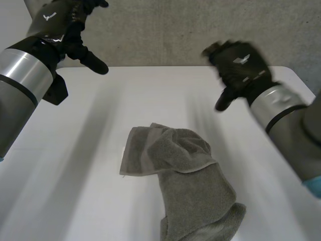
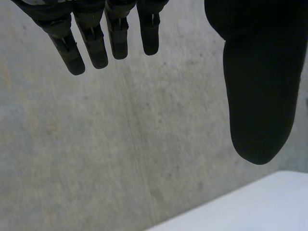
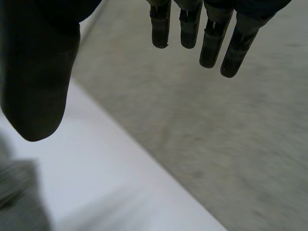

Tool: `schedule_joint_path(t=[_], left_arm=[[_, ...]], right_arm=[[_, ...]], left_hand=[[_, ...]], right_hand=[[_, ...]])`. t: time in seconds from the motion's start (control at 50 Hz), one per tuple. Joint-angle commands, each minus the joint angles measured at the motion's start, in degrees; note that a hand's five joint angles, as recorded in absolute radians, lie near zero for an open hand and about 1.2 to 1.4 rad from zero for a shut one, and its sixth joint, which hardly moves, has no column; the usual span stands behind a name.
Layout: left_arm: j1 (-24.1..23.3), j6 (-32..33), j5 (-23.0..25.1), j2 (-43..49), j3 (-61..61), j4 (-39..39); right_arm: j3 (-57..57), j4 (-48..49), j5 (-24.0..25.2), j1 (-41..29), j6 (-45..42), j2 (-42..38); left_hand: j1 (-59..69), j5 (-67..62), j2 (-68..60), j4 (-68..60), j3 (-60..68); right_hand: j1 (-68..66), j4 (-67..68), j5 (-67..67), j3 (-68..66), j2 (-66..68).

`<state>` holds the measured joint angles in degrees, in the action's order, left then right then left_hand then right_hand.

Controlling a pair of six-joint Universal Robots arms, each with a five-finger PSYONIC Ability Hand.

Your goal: Fold the towel.

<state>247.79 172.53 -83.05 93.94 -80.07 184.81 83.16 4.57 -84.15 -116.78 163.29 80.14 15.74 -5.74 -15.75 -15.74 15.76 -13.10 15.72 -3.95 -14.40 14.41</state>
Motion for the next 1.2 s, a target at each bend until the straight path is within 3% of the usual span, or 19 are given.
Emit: schedule_joint_path(t=[0.02, 0.06, 0.2, 0.3, 0.52, 0.64, 0.72, 0.8, 0.9, 0.94, 1.0, 1.1, 1.2], left_arm=[[-1.3, 0.0, -2.3, 3.4, 5.2, -9.0], [-1.7, 0.2, -4.2, 3.8, 5.8, -10.2], [-4.3, 10.4, -11.3, 5.4, 6.2, -10.8], [-7.0, 13.5, -11.8, 6.0, 6.3, -10.8], [-7.3, 14.0, -11.7, 6.2, 6.1, -10.8], [-7.9, 14.3, -10.9, 6.1, 4.3, -10.5], [-8.4, 14.3, -9.9, 6.2, 2.2, -9.6], [-11.0, 14.6, -7.0, 9.6, -0.2, -6.6], [-15.3, 17.2, -4.7, 13.6, -2.6, -4.2], [-16.2, 18.9, -4.4, 15.3, -3.4, -3.3], [-17.3, 23.0, -4.2, 18.2, -5.0, -0.5], [-19.4, 28.9, -4.2, 22.1, -6.8, 6.2], [-20.1, 32.1, -4.1, 25.2, -8.2, 12.9]], right_arm=[[-2.9, -3.2, -7.5, 2.4, 4.8, 1.7], [-5.2, -6.0, -12.1, 2.5, 5.0, 1.6], [-7.7, -10.5, -14.8, 2.8, 5.3, 1.6], [-8.0, -11.4, -14.9, 3.3, 5.3, 1.5], [-8.1, -11.4, -14.6, 3.9, 5.2, 1.5], [-7.9, -11.8, -11.8, 3.7, 1.2, 0.8], [-6.8, -13.7, -9.9, 3.7, -11.1, -1.9], [-5.5, -15.6, -9.9, 3.0, -14.2, -2.4], [-3.4, -17.6, -8.2, 4.2, -9.6, -3.3], [-0.8, -17.9, -4.7, 6.5, -2.5, -3.2], [1.0, -17.9, -2.2, 8.1, 0.8, -3.1], [8.4, -17.4, 7.2, 11.7, 9.5, -3.3], [13.4, -14.7, 9.6, 12.9, 13.4, -4.6]], left_hand=[[1.4, -1.4, -1.4, -1.4, 1.4], [1.0, -1.0, -1.0, -1.0, 1.0], [-2.8, 2.8, 2.8, 2.8, -2.8], [-2.8, 2.8, 2.8, 2.8, -2.9], [-3.0, 3.0, 3.0, 3.0, -3.0], [-2.2, 2.2, 2.2, 2.2, -2.2], [-2.0, 2.0, 2.0, 2.0, -2.0], [-1.8, 1.8, 1.8, 1.8, -1.8], [-1.7, 1.7, 1.7, 1.7, -1.7], [-1.8, 1.8, 1.8, 1.8, -1.8], [-1.8, 1.8, 1.8, 1.8, -1.8], [-1.8, 1.8, 1.8, 1.8, -1.8], [-1.5, 1.5, 1.5, 1.5, -1.5]], right_hand=[[3.1, -5.7, 3.9, 4.4, -4.4], [3.1, -5.7, 3.9, 4.4, -4.4], [3.1, -5.7, 3.9, 4.4, -4.4], [3.1, -5.7, 3.9, 4.4, -4.4], [3.1, -5.7, 3.9, 4.4, -4.4], [3.1, -5.7, 3.9, 4.4, -4.4], [3.1, -5.7, 3.9, 4.4, -4.4], [3.1, -5.7, 3.9, 4.4, -4.4], [3.1, -5.7, 3.9, 4.4, -4.4], [3.1, -5.7, 3.9, 4.4, -4.4], [3.1, -5.7, 3.9, 4.4, -4.4], [-1.0, -1.6, -0.2, 0.3, -0.3], [-0.9, -1.8, 0.0, 0.4, -0.5]])
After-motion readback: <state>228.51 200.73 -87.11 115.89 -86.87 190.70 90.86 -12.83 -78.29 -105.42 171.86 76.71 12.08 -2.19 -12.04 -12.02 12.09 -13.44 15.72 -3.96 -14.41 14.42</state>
